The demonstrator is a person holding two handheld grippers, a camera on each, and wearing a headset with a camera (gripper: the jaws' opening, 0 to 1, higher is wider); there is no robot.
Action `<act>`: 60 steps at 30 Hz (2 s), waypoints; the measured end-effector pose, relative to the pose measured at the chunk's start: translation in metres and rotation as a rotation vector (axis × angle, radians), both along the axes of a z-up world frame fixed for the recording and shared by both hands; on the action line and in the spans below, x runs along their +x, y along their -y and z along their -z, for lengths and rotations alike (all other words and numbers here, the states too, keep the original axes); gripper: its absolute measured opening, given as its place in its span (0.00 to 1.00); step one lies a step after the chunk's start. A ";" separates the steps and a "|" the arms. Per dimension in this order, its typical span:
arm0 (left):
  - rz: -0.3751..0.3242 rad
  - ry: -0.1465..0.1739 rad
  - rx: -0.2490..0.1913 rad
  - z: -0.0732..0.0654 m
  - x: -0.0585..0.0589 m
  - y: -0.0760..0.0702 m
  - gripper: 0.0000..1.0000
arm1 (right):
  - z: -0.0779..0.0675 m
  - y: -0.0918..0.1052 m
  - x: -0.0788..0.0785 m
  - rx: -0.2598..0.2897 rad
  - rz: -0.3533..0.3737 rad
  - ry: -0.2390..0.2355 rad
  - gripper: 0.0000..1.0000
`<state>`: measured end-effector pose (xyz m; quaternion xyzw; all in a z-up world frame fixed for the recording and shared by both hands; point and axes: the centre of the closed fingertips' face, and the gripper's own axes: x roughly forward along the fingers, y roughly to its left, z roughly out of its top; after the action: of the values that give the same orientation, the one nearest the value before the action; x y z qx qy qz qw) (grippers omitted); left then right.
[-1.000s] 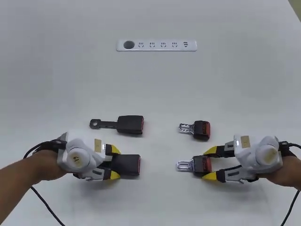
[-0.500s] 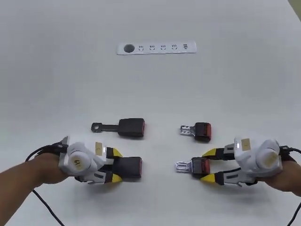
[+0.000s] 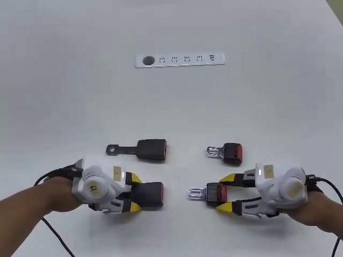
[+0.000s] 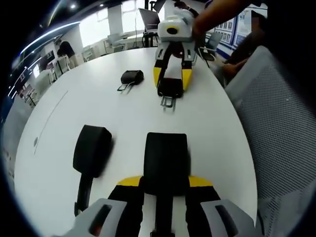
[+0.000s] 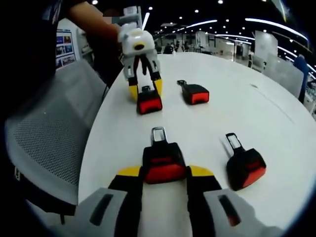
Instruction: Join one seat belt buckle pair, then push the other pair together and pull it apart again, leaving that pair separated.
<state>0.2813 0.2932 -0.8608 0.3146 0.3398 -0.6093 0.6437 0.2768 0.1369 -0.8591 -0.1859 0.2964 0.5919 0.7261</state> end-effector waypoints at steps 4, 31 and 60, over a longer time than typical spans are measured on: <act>0.010 0.000 0.007 0.000 0.000 0.000 0.34 | 0.000 -0.010 0.001 0.014 -0.001 0.005 0.36; 0.046 0.007 0.032 -0.001 0.001 0.002 0.34 | 0.000 -0.069 0.004 0.040 -0.001 -0.002 0.36; 0.081 -0.003 0.062 -0.001 0.000 0.002 0.33 | 0.000 -0.092 0.004 0.009 0.090 -0.021 0.36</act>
<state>0.2810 0.2908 -0.8602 0.3471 0.3464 -0.6244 0.6079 0.2807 0.2291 -0.8594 -0.1629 0.3094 0.5619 0.7497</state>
